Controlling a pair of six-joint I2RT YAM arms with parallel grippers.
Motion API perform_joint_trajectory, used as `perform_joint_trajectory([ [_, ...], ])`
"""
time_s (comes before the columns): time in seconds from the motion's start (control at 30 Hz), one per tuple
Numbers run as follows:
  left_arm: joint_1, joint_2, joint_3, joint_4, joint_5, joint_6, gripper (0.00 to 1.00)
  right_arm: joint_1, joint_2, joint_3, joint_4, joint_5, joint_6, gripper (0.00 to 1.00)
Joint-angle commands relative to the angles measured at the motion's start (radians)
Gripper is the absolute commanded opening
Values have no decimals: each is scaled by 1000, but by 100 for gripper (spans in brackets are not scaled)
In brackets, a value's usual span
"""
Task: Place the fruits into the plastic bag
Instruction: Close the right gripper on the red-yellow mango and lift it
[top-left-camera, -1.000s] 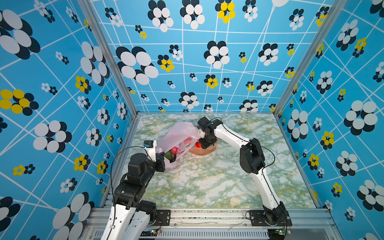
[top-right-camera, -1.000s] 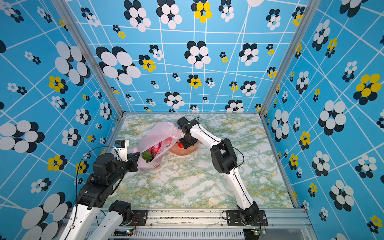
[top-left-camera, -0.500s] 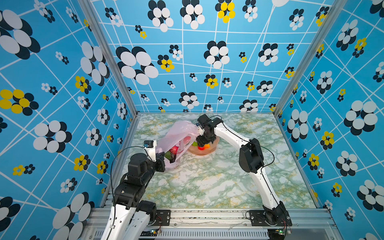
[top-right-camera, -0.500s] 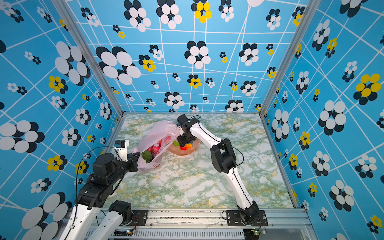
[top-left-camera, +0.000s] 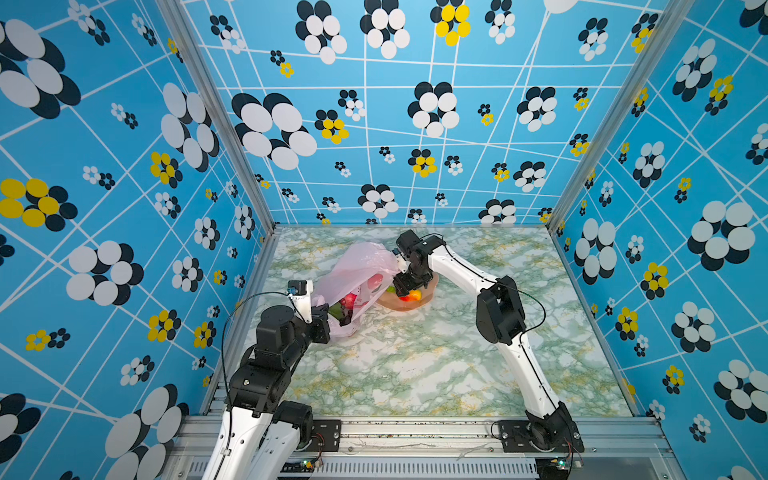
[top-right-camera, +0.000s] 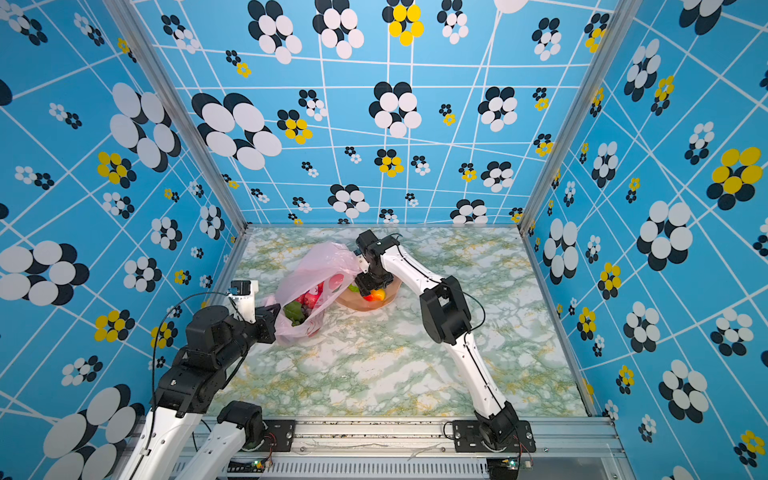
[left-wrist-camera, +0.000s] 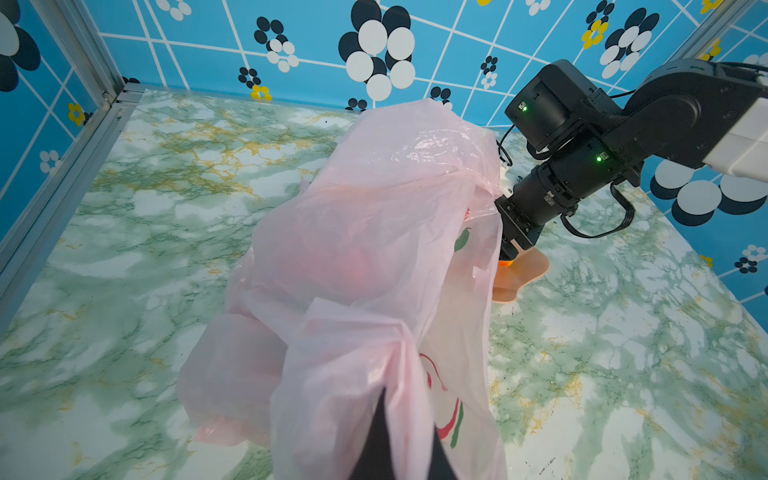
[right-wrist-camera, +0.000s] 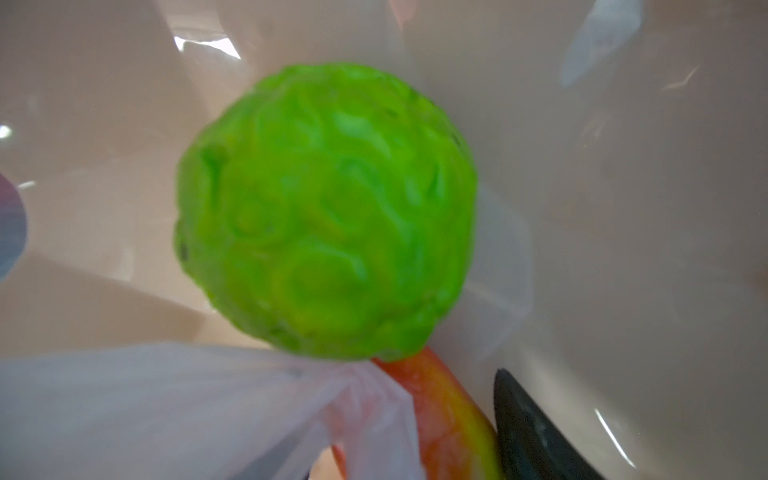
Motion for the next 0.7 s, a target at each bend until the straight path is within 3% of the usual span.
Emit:
perform_joint_trajectory([
  [0.0, 9, 2, -16, 24, 19, 7, 0, -2, -20, -25, -46, -20, -8, 71],
  [0.07, 9, 2, -16, 24, 21, 5, 0, -2, -21, -21, -52, -16, -7, 78],
  [0.2, 10, -2, -16, 25, 21, 5, 0, -2, -23, -21, -52, -19, -1, 78],
  [0.47, 11, -9, -16, 20, 16, 5, 0, -2, -41, -38, -4, -27, 50, 58],
  [0.67, 13, -11, -16, 21, 14, 5, 0, -9, -134, -100, 66, -5, 77, 54],
])
